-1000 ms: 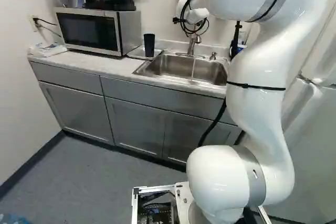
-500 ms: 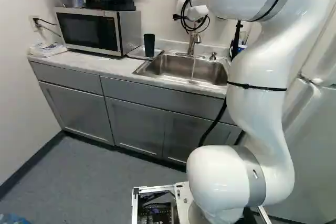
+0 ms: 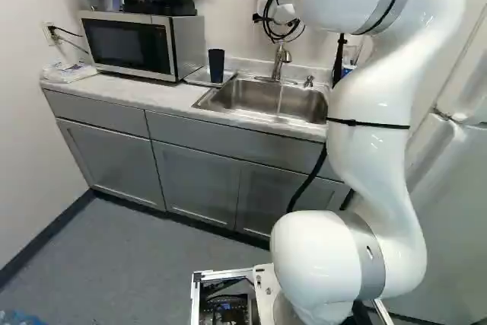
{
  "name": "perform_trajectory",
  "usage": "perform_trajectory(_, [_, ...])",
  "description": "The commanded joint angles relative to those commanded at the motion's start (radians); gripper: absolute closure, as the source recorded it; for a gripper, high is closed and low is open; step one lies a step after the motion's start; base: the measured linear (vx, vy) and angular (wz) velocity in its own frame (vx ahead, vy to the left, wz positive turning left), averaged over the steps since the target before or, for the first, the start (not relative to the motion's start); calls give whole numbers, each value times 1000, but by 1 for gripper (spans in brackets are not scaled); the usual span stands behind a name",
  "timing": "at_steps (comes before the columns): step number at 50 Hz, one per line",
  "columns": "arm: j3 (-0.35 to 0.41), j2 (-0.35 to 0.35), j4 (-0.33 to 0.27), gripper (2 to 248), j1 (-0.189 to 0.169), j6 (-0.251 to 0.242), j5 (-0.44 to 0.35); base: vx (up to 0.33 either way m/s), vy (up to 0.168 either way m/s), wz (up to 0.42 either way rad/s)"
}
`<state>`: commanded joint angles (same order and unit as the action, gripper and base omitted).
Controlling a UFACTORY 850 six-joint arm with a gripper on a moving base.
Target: Rinse the cup and place it in the tray
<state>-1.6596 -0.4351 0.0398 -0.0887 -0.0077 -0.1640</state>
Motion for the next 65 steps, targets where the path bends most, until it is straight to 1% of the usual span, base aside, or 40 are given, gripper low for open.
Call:
perform_trajectory(17, [-112,-92,0,3,5,0,45,0,0,0])
perform_trajectory(25, [-146,-118,0,3,9,0,73,0,0,0])
perform_trajectory(45, [-145,-118,0,3,9,0,136,0,0,0])
perform_trajectory(58, [-123,-100,0,3,8,0,164,0,0,0])
perform_trajectory(65, [-108,-89,0,3,8,0,166,0,0,0])
